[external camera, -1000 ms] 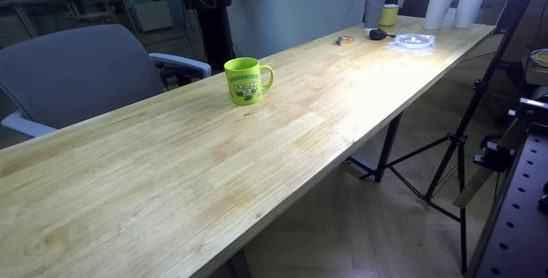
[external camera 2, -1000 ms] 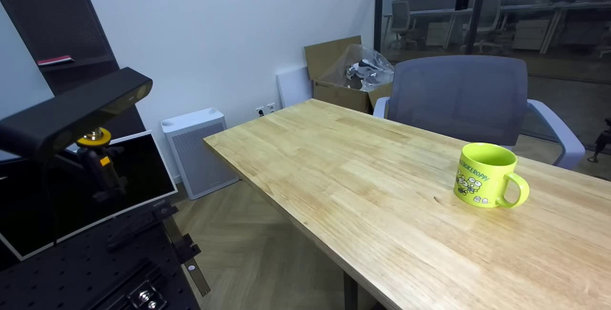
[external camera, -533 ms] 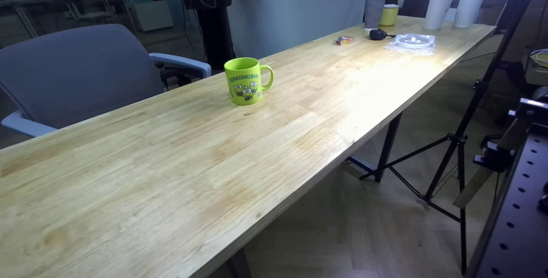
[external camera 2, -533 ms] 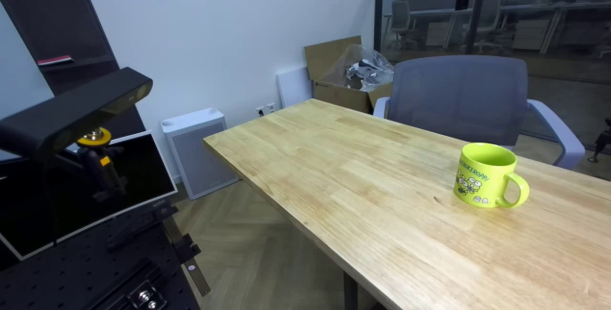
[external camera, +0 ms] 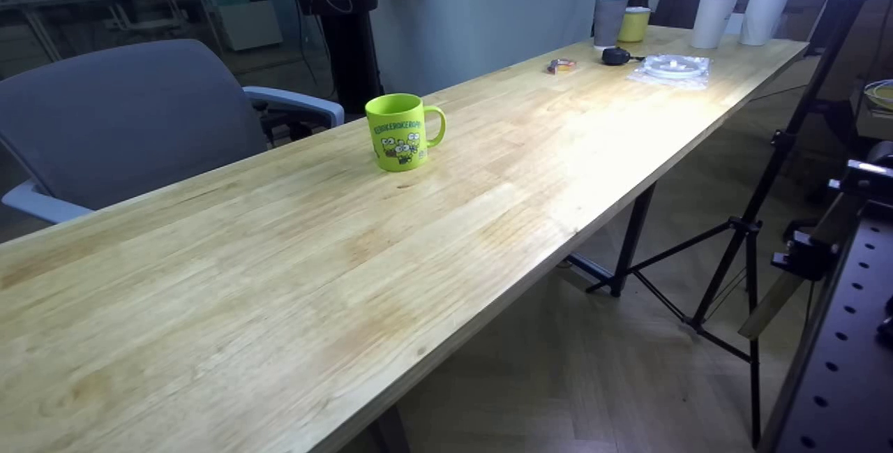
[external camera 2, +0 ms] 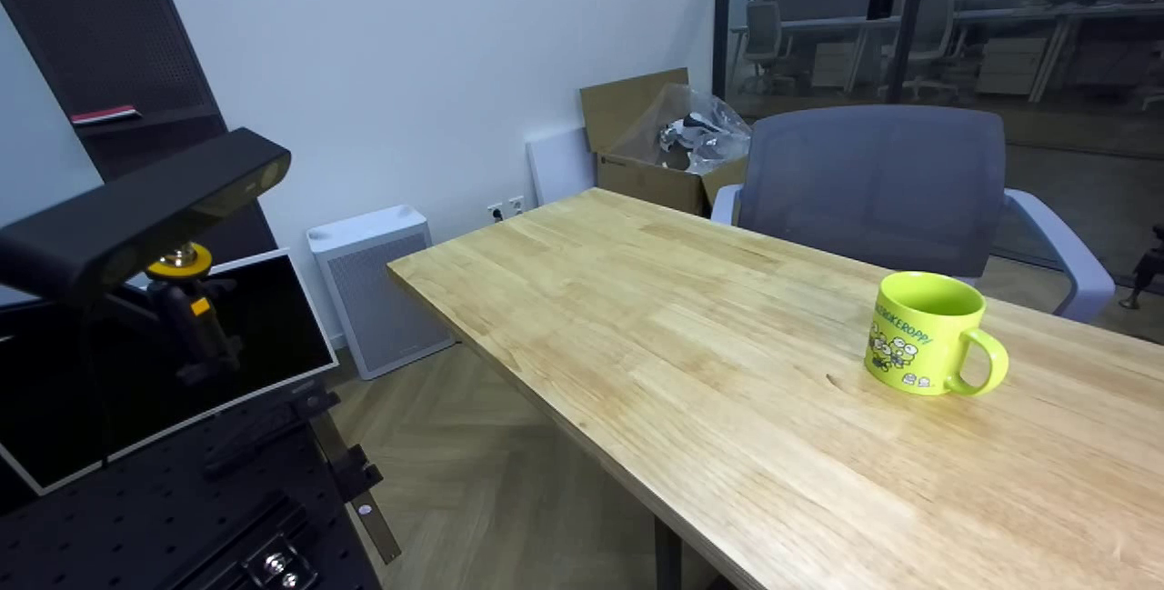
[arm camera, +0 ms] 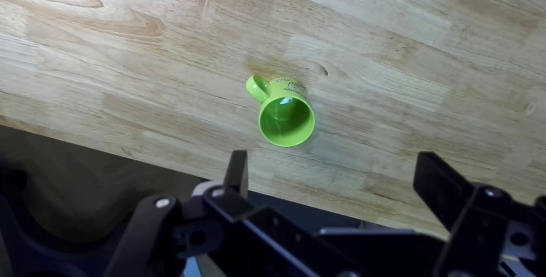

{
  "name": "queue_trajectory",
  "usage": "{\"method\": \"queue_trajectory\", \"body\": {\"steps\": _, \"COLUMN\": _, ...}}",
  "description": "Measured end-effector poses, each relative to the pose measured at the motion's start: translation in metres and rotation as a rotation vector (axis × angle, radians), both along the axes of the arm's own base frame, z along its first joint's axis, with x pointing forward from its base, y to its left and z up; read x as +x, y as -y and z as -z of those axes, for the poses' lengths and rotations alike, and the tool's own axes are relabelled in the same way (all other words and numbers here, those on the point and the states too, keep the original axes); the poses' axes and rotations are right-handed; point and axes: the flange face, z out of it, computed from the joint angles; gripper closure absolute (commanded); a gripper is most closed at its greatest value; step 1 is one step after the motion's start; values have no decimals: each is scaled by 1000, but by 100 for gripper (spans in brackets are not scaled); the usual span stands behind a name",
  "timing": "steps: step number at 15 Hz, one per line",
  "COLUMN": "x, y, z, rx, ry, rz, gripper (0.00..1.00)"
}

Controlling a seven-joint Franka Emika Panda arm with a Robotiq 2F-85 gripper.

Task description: Move green mug to the left

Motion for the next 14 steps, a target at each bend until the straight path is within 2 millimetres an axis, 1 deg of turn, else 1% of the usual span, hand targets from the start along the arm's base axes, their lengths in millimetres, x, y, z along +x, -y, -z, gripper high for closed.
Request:
{"method": "queue_trajectory", "body": {"steps": 5, "x": 24, "y": -24, "z": 42, "rx": -12, "ry": -8, "rz": -43, "gripper": 0}}
{"method": "queue_trajectory", "body": {"steps": 8, "x": 40, "y": -35, "z": 62, "rx": -17, "ry": -8, "rz": -65, "gripper": 0}}
{"method": "queue_trajectory", "body": {"steps": 14, "x": 72, "y": -54, "z": 86, "rx": -16, "ry": -12, "rz": -99, "gripper": 0}}
